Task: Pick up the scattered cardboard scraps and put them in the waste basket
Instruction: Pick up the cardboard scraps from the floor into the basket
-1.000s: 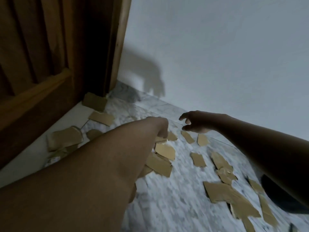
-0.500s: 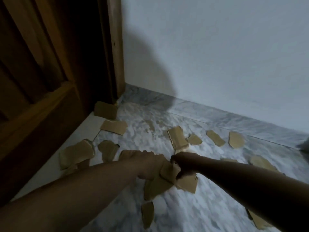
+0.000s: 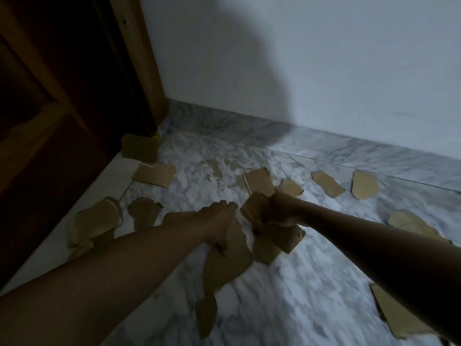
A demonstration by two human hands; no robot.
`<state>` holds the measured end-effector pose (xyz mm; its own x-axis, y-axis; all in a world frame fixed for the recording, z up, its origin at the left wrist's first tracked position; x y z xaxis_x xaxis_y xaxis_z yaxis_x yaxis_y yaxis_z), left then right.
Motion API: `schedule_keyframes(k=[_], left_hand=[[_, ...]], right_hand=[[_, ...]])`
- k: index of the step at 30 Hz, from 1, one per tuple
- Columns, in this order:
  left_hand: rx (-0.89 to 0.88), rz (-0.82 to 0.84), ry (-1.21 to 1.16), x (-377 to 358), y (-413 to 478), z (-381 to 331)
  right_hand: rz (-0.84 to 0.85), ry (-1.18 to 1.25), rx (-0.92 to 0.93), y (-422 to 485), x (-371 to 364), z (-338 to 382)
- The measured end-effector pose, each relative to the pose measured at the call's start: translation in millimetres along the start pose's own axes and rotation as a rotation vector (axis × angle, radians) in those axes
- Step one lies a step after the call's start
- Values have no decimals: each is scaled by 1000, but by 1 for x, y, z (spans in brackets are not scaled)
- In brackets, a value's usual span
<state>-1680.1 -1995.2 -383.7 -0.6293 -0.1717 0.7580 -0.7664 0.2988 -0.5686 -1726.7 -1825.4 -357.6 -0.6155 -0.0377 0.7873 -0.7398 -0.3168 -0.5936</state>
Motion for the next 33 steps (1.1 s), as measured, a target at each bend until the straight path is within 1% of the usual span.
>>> schedule_keyframes(k=[2, 3, 4, 6, 8, 10, 13, 14, 16, 17, 18, 20, 21, 23, 25, 27, 29, 31, 33], left_hand=[[2, 64, -37, 3, 5, 0], [3, 93, -57, 3, 7, 2], [6, 112, -93, 4, 8, 3], [4, 143, -160, 7, 7, 6], [0, 168, -236, 15, 2, 13], [19, 170, -325, 30, -8, 26], [96, 127, -332, 49, -24, 54], [161, 149, -351, 48, -30, 66], [285, 250, -404, 35, -45, 80], [314, 281, -337, 28, -52, 85], [315, 261, -198, 25, -56, 91], [259, 130, 79, 22, -58, 95], [241, 58, 146, 22, -56, 97], [218, -30, 173, 22, -51, 100], [190, -38, 119, 21, -46, 102], [179, 16, 37, 17, -42, 104], [182, 60, 51, 12, -41, 104], [194, 44, 96, 8, -40, 102], [224, 33, 61, 7, -39, 101]], right_hand=[[-5, -81, -118, 4, -5, -17], [2, -120, -148, 4, -12, -22], [12, -144, -164, 5, -18, -23], [-32, -130, -169, 6, -26, -23], [-84, -57, -193, 3, -20, -21], [-89, 28, -165, 4, -8, -21], [-84, 174, -165, -4, 27, -24], [-55, 232, -161, -7, 34, -25], [97, 377, -160, -19, 28, -20], [194, 365, -159, -26, 19, -11], [251, 300, -155, -30, 8, -5], [279, 67, -95, -28, -13, 4], [259, -33, -64, -25, -21, 8], [164, -185, -56, -23, -25, 14], [72, -266, -49, -21, -27, 15], [13, -295, -29, -20, -30, 15], [-14, -283, -19, -18, -37, 10], [-18, -288, 5, -15, -45, 5], [-29, -275, 20, -13, -47, 4]])
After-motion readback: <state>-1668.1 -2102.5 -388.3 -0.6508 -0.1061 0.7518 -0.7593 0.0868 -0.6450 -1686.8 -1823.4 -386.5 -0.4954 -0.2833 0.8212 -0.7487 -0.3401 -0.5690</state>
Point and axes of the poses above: each hand's wrist, its own y-axis towards the middle knuckle, its own x-axis out of the back of the hand, z = x × y, the point moved 5 cm from there along y, towards the middle knuckle, and after that the axes turned 9 degrees about -y, right-handed, at the moved point
